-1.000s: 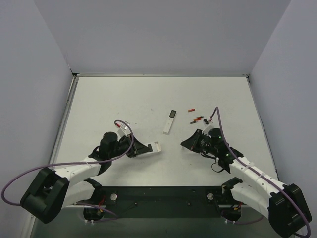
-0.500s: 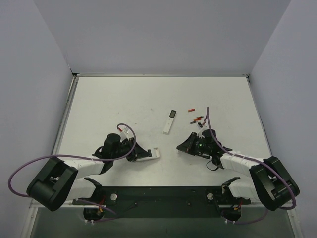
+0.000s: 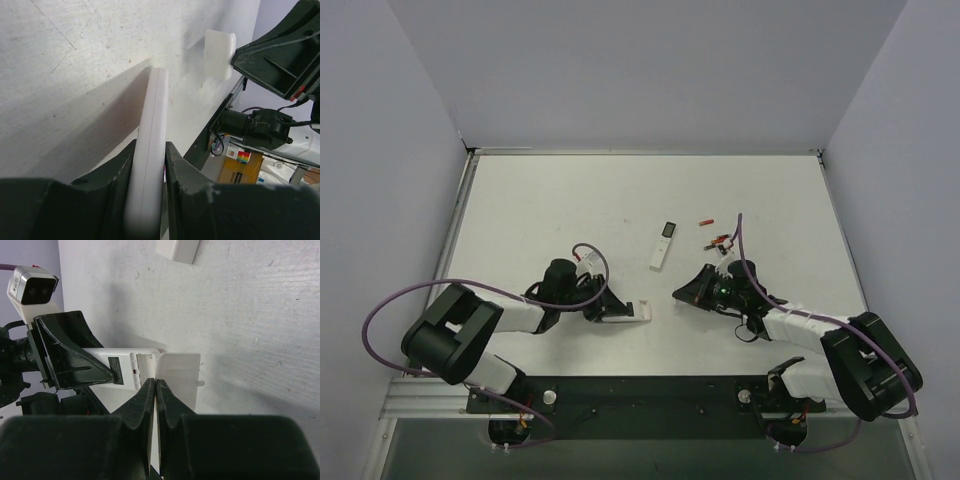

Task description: Load the batteries into the remote control

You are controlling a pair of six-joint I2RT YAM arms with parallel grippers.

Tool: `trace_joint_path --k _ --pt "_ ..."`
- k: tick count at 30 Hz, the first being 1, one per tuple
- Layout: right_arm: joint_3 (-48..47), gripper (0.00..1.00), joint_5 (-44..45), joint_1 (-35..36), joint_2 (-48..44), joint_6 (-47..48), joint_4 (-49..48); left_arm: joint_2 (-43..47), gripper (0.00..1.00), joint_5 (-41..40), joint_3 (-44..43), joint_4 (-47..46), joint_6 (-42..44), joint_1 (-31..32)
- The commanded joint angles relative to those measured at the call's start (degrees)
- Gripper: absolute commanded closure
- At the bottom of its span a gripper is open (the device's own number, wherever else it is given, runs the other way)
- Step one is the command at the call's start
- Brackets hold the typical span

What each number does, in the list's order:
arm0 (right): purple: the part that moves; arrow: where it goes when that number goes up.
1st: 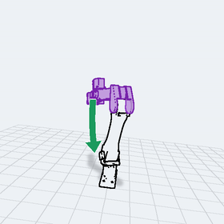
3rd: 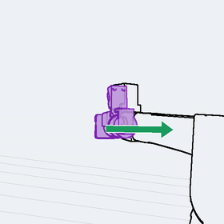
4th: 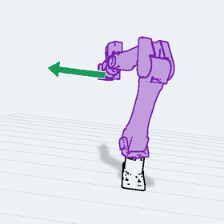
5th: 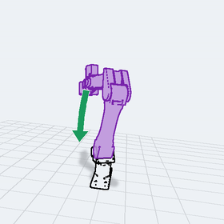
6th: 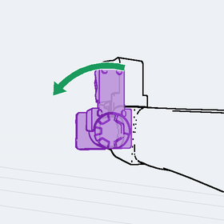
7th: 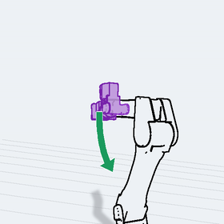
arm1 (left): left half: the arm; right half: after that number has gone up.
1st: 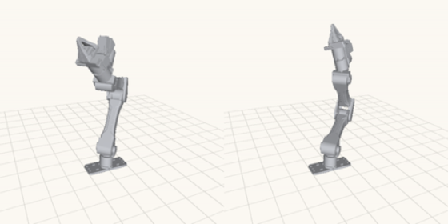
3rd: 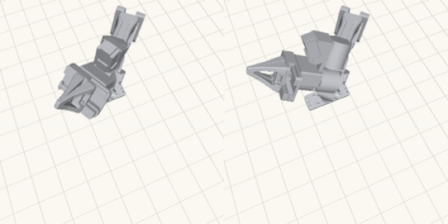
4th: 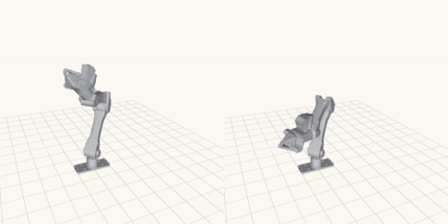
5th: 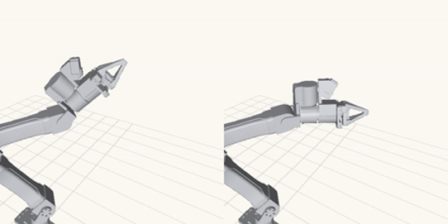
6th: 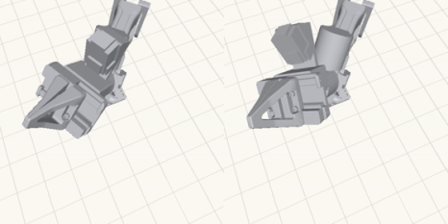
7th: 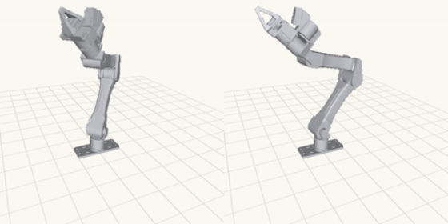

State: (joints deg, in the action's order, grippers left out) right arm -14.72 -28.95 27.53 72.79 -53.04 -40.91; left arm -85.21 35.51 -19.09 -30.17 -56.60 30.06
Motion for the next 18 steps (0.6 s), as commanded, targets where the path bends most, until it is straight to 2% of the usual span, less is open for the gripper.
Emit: trace_joint_path --k 1,5,10,13,18 --pt "0.04 1.0 0.56 0.51 -3.18 1.88 -0.58 1.0 0.58 -6.31 -2.43 13.43 7.36 0.43" --pt "-0.04 1.0 0.74 0.42 -3.71 2.06 0.04 5.66 0.38 -12.91 -3.06 21.99 10.45 0.43" --pt "-0.13 1.0 0.3 0.6 -3.89 1.62 -0.31 11.9 0.2 -21.52 -3.76 32.07 13.79 0.43" --pt "-0.57 1.0 0.12 0.77 -4.5 1.53 -0.23 15.85 0.16 -25.83 -4.81 36.57 15.63 0.61" --pt "-1.27 1.0 0.56 1.47 -5.29 2.06 1.27 22.71 0.15 -32.86 -6.57 41.24 17.66 1.49"
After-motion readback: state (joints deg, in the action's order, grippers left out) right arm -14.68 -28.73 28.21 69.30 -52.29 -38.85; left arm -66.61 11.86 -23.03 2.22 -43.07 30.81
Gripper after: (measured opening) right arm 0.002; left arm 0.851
